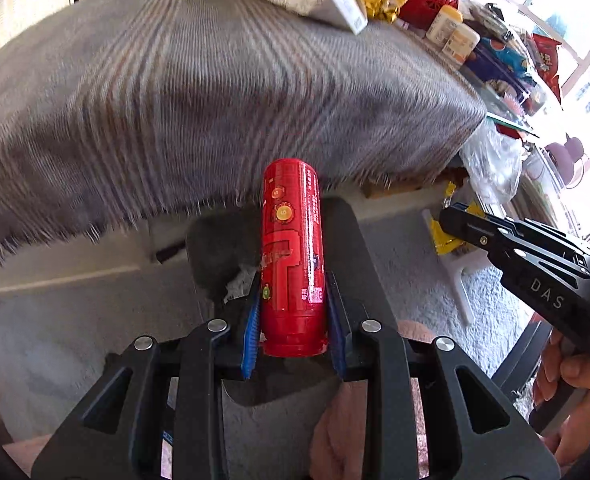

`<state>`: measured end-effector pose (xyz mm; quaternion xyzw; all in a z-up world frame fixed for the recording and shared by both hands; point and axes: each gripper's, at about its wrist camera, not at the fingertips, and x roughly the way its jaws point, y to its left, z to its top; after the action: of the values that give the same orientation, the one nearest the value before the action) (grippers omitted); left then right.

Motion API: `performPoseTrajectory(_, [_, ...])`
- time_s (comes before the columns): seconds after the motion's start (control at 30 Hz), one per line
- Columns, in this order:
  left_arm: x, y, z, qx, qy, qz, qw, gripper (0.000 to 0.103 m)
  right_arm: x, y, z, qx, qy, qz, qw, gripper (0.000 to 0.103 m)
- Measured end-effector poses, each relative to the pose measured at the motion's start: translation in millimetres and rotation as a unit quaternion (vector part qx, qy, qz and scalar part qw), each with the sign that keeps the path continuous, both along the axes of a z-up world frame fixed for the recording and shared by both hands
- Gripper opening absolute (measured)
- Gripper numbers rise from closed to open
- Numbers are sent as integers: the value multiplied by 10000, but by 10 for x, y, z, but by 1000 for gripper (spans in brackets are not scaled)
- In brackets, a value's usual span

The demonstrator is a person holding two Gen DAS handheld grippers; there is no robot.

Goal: Collect trash
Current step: 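Carry the red bottle and yellow wrapper to the bin and release both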

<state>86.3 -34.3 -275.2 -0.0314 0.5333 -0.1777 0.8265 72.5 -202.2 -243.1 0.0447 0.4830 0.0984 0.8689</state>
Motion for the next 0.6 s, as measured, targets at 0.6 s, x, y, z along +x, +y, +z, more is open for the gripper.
performPoseTrajectory(0.6, [147,92,-508,-303,511,44,9982,27,-98,248,-748,-3,520,79,9986,12])
